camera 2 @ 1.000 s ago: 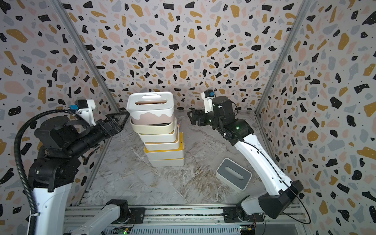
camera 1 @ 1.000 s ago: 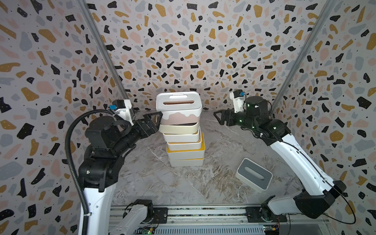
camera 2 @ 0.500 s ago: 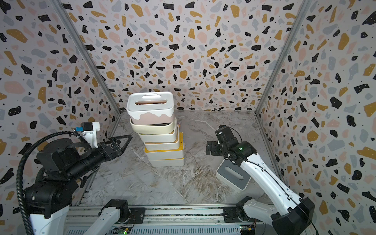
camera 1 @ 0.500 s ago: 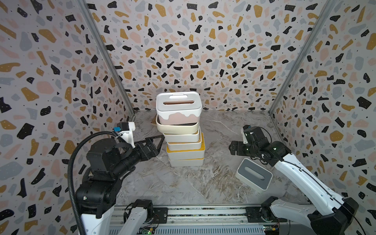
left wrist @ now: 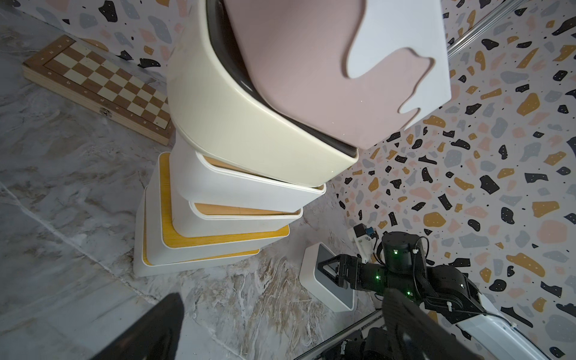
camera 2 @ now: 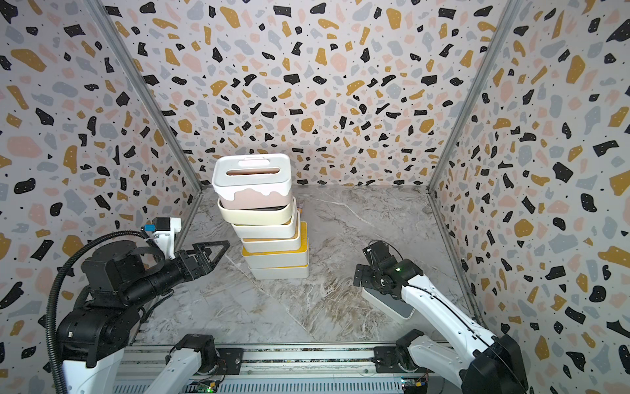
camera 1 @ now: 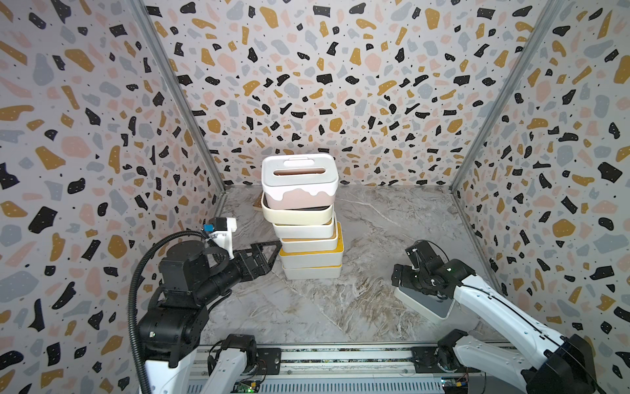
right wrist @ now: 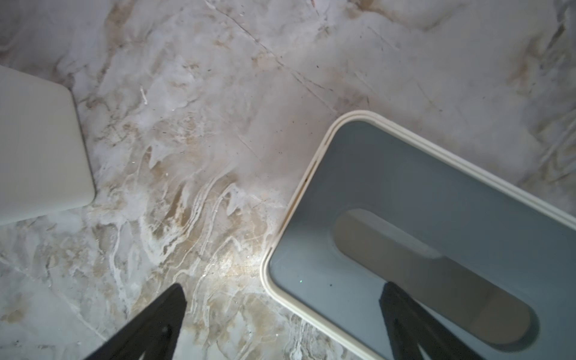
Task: Stack the tissue boxes
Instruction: Move the tissue box to the center of the board.
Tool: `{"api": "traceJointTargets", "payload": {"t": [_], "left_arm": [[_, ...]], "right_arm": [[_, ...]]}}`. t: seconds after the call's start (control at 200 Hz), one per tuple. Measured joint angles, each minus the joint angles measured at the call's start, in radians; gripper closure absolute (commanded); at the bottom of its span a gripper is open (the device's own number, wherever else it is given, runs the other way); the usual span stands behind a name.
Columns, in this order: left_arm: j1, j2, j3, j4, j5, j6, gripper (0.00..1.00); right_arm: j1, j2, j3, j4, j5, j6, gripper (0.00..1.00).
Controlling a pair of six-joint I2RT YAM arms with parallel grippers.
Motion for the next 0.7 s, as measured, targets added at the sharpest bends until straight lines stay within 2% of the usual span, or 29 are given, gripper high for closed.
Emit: {"api": "traceJointTargets", "payload": {"t": [0.225, 0.471, 0.701], "left_arm": [[-0.002, -0.007, -0.027, 0.003, 0.017, -0.003, 0.0], [-0.005, -0.007, -0.048, 0.01, 0.016, -0.007, 0.0], [-0.005, -0.006, -0.06, 0.015, 0.014, -0.011, 0.0]], "right_arm": [[-0.01, 0.023, -0.02, 0.061, -0.014, -0.01, 0.01], [-0.015, 0.114, -0.021, 0.148, -0.047, -0.034, 0.01], [0.048, 0.213, -0.018, 0.236, -0.105, -0.046, 0.01]]}}
